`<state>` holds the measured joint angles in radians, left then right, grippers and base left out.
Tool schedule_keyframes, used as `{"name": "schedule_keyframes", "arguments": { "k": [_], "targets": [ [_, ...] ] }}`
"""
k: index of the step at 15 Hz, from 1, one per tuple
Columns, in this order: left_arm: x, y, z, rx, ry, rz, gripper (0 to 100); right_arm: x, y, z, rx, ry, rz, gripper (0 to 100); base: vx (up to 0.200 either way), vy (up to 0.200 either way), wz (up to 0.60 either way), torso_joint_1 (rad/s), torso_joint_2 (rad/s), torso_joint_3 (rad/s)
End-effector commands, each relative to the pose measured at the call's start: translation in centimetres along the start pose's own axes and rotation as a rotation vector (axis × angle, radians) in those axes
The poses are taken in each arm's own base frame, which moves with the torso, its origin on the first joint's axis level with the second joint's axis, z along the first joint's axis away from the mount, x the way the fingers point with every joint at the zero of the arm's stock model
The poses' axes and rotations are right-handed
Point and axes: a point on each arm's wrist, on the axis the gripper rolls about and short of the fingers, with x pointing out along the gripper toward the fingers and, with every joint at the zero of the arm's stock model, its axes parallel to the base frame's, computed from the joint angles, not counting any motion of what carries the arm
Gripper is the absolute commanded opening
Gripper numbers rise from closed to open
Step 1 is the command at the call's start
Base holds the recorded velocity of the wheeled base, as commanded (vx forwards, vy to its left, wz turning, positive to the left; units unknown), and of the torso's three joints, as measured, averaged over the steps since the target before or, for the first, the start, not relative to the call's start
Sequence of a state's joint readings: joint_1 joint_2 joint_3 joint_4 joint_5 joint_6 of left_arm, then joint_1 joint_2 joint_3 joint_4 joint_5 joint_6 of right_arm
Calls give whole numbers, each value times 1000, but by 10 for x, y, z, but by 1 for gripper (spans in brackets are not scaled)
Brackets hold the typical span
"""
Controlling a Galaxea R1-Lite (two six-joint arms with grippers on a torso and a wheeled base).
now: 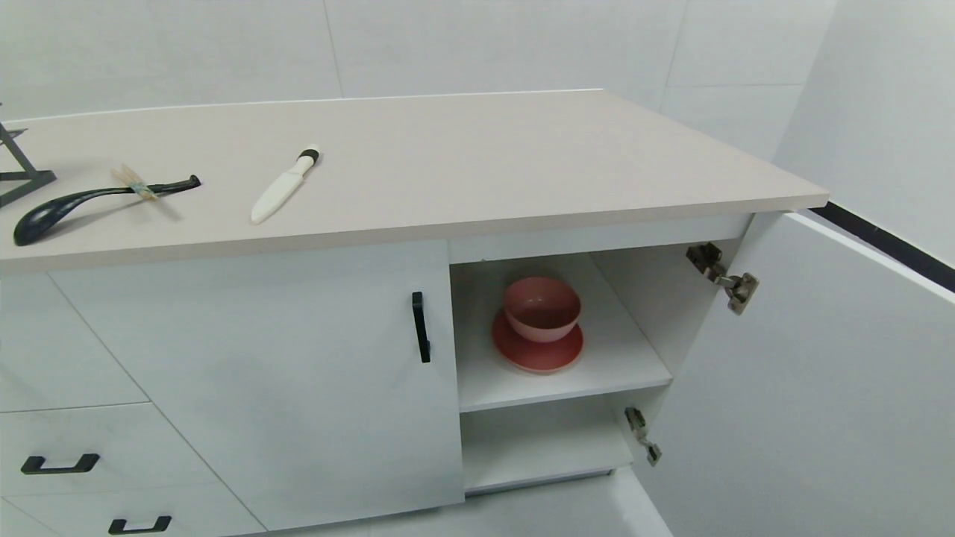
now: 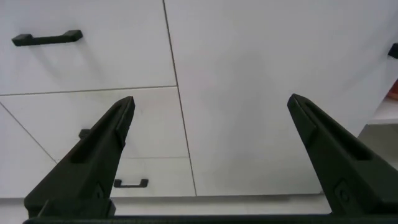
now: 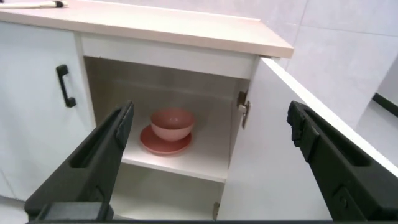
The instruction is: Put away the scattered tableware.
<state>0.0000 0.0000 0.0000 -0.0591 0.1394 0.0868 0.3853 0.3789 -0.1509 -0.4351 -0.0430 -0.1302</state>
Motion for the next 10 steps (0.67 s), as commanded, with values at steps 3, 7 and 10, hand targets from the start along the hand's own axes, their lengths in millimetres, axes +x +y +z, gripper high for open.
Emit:
{"name": "schedule_keyframes", "arguments": {
  "k": [3, 7, 10],
  "targets": [
    [0, -1, 0, -50, -2, -24, 100, -8, 0, 0, 1, -33, -20, 100, -200, 0, 0, 10, 4, 1],
    [0, -4, -5, -31, 42, -158, 100, -20, 0, -4, -7, -24, -44, 100, -100, 0, 0, -1, 0, 1],
    [-1, -5, -5, -64, 52, -196, 100, -22, 0, 1, -24, -41, -120, 100, 0, 0, 0, 0, 0, 0]
  ]
}}
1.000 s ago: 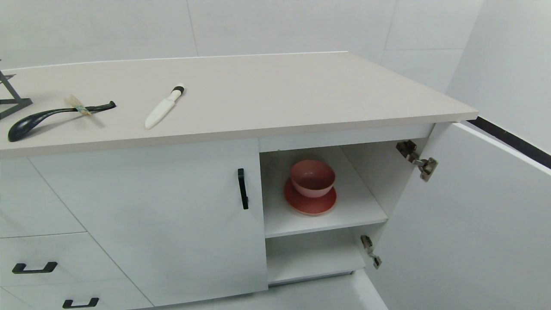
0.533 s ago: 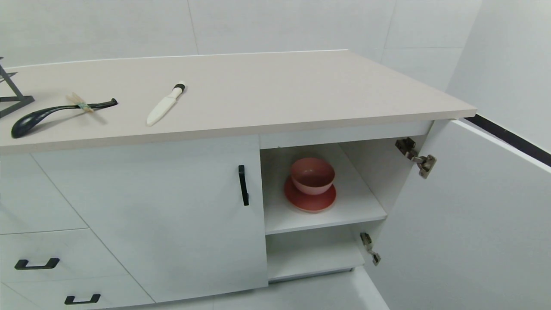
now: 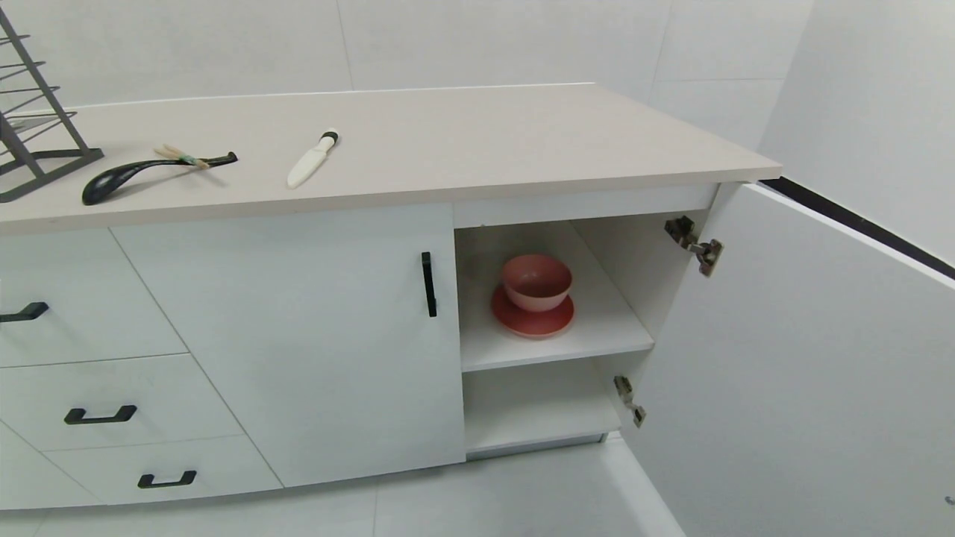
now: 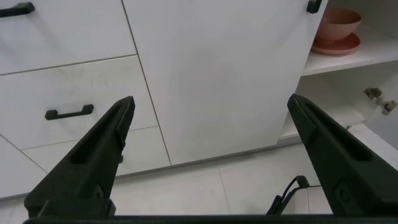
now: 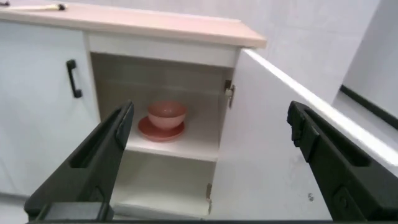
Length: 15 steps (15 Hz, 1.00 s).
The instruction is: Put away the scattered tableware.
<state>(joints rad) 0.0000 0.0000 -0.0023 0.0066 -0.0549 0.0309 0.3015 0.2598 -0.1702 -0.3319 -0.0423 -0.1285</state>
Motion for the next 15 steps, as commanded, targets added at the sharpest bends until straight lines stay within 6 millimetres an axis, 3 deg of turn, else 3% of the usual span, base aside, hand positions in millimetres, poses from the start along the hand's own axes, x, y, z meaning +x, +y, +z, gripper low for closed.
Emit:
{"name": "schedule_keyframes", "arguments": {
  "k": [1, 6, 10, 12, 15],
  "targets": [
    [0, 0, 0, -20, 0, 6, 100, -3, 0, 2, -15, -16, -63, 100, 0, 0, 0, 0, 0, 0],
    [0, 0, 0, -23, 0, 7, 100, -23, 6, -5, -49, -44, -201, 100, 0, 0, 0, 0, 0, 0],
    [0, 0, 0, -25, 0, 7, 100, -22, 10, -3, -69, -25, -238, 100, 0, 0, 0, 0, 0, 0],
    [0, 0, 0, -26, 0, 7, 100, -24, 13, -21, -65, 19, -236, 100, 0, 0, 0, 0, 0, 0],
    [0, 0, 0, -28, 0, 7, 100, -24, 15, -64, -10, 184, -219, 100, 0, 0, 0, 0, 0, 0]
  ]
}}
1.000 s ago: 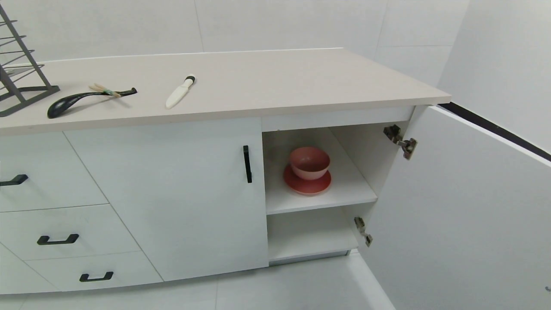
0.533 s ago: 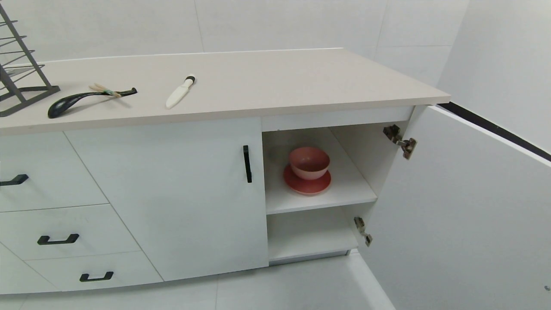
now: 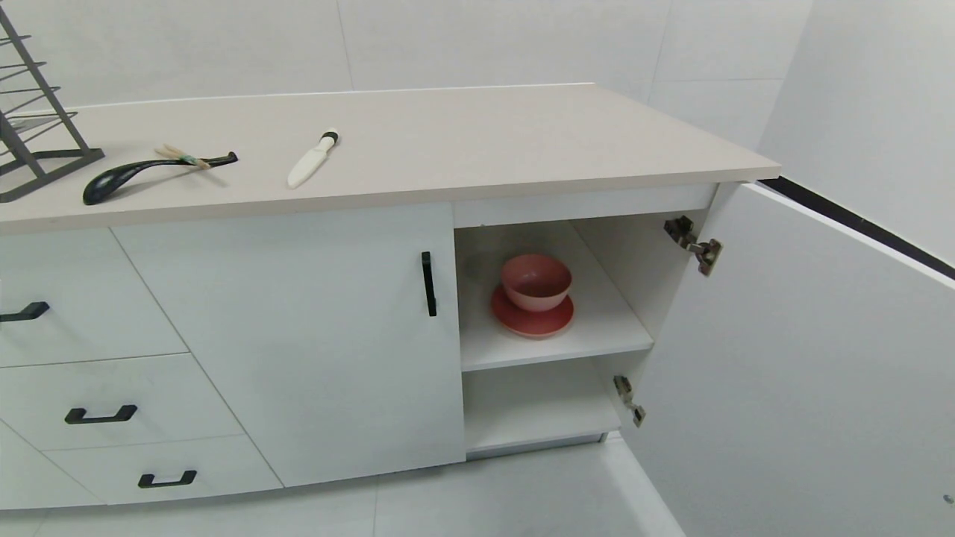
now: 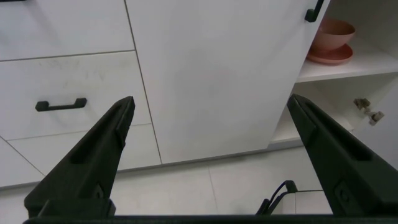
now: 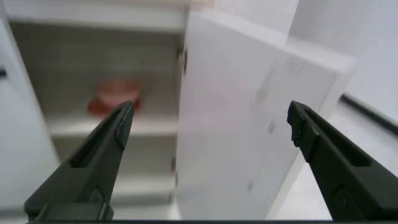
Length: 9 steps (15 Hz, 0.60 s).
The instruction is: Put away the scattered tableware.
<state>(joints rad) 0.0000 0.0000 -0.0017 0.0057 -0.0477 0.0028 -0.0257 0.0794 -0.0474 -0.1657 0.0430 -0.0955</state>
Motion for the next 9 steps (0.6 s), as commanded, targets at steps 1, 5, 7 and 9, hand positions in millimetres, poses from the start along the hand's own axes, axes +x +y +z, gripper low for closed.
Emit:
{"name": "schedule_keyframes", "arguments": {
  "k": [1, 5, 7, 9],
  "targets": [
    [0, 0, 0, -1, 1, 0, 100, -3, 2, -22, 59, 90, 30, 100, 0, 0, 0, 0, 0, 0],
    [0, 0, 0, -3, 1, 3, 100, -5, 0, -24, 199, 75, -71, 100, 0, 0, 0, 0, 0, 0],
    [0, 0, 0, -1, 1, 5, 100, -5, 0, -25, 217, 76, -78, 100, -200, 0, 0, -2, 5, 2],
    [0, 0, 0, -1, 1, 5, 100, -6, 0, -28, 182, 116, -60, 100, -200, 0, 0, 5, 2, -7]
  ]
}}
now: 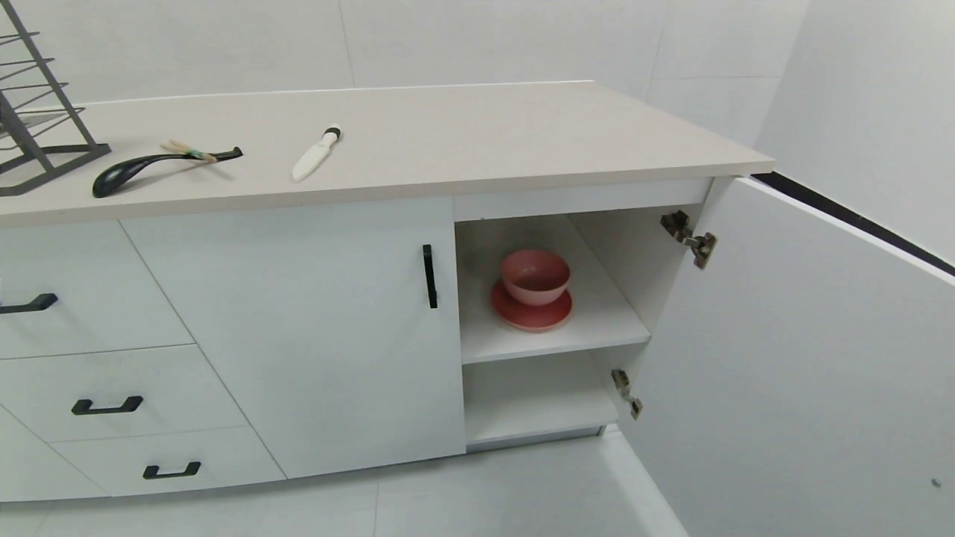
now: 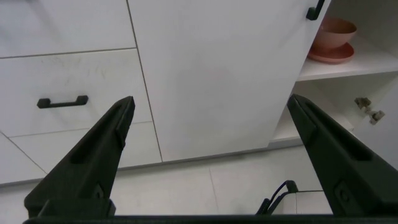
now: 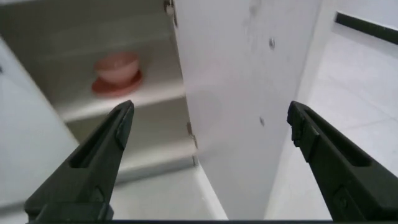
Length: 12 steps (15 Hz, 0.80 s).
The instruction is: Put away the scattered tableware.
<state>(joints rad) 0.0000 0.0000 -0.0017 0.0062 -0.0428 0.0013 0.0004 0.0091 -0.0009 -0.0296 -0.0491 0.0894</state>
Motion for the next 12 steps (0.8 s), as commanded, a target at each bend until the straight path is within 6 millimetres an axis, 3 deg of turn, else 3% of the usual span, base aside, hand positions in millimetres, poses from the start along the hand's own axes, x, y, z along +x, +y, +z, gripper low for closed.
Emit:
{"name": "schedule_keyframes", "arguments": {
  "k": [1, 2, 8, 9, 12],
  "targets": [
    [0, 0, 0, 0, 0, 0, 100, 0, 0, 0, -5, 3, 6, 100, -200, 0, 0, 2, -2, 7],
    [0, 0, 0, 0, 0, 0, 100, 0, 0, -3, -38, 28, 27, 100, -200, -200, 0, 2, -2, -2],
    [0, 0, 0, -1, 0, 1, 100, 0, 1, -3, -67, 33, 39, 100, 0, -200, 0, 4, 2, 4],
    [0, 0, 0, -3, 0, 3, 100, 0, 1, -3, -67, 33, 39, 0, 0, -200, 0, 7, -2, 7],
    [0, 0, 0, -6, -1, 4, 100, 0, 1, -3, -67, 33, 39, 0, 0, -133, 0, 2, 3, 2]
  ]
}}
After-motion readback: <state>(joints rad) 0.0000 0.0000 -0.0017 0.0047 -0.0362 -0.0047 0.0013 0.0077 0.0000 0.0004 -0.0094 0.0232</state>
